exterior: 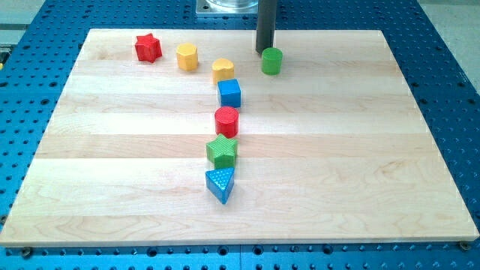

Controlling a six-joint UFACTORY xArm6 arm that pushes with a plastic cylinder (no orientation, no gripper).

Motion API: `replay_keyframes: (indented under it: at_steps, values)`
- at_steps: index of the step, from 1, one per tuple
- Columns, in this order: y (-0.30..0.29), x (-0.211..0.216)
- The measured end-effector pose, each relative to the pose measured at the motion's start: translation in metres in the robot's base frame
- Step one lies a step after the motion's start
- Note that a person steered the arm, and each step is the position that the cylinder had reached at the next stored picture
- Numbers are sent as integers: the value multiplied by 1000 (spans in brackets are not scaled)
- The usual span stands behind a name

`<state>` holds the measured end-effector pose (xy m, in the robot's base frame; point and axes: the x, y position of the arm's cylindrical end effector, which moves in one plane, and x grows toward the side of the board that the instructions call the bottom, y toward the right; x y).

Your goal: Touch the green circle at the right side

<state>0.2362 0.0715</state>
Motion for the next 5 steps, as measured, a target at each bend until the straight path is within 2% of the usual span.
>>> replay_keyframes:
  at_steps: [1,2,4,5]
  values:
    - [62,17]
    - [38,74]
    - [13,82]
    - [23,81]
